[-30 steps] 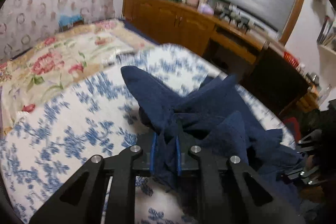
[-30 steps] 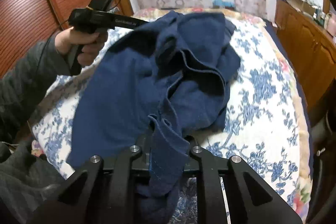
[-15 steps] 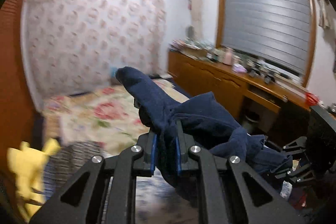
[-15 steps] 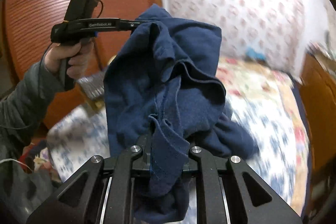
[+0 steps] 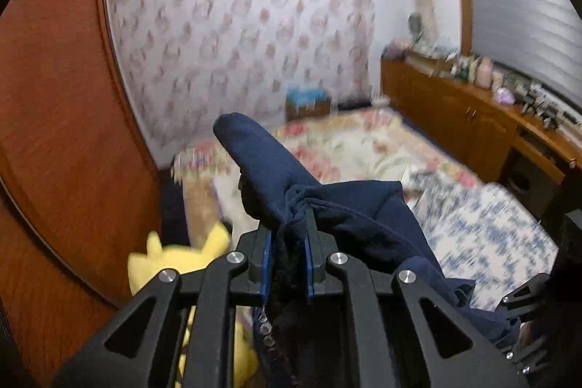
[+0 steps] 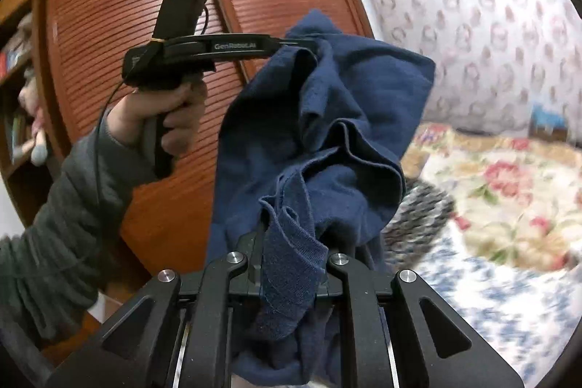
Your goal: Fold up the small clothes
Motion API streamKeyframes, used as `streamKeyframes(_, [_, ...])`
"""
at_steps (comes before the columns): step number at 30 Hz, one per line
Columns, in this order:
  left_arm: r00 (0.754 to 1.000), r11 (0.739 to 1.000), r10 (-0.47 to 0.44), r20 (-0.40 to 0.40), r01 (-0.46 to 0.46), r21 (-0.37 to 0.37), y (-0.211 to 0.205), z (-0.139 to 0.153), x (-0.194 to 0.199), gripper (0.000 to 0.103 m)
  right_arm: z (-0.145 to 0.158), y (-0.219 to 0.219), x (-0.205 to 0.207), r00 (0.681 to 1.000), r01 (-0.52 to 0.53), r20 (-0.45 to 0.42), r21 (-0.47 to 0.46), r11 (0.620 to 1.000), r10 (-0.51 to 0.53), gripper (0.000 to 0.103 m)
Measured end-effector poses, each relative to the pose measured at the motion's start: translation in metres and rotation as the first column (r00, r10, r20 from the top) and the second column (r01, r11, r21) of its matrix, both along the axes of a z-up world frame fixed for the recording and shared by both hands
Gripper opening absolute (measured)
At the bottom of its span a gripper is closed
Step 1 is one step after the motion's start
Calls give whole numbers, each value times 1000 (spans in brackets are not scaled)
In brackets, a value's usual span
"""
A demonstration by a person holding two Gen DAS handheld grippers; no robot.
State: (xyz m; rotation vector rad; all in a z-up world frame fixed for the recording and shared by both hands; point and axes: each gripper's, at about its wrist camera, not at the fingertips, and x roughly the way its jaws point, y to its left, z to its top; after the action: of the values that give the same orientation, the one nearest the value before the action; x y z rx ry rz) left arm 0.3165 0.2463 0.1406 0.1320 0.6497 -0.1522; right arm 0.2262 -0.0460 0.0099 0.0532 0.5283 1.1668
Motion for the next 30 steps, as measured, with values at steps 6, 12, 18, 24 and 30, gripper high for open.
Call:
streamKeyframes(6, [977,999,19,-213,-25,-23,5,-116,42,12,-74,25,27,993,29,-105,-165,986,-47,13])
streamKeyframes(12, [978,995,2,-208,-23,-96,-8,-124,27,26,-82,5,29,994,92,-29,-292,952,-105,39])
streamKeyframes(18, [994,995,5,-106,-16,-102,5,-81,-6,54,-41,-7,26,988,144,100,-266,953,-121,54])
streamKeyframes(24, [999,990,40,-33,-44,-133,21,-64,-49,55,-15,20,45,992,73,116,-244,967,-45,54])
streamKeyframes(30, [994,981,106,-2,-105,-165,41,-75,-82,55,-32,82,75,996,-16,75,-316,949,42,52])
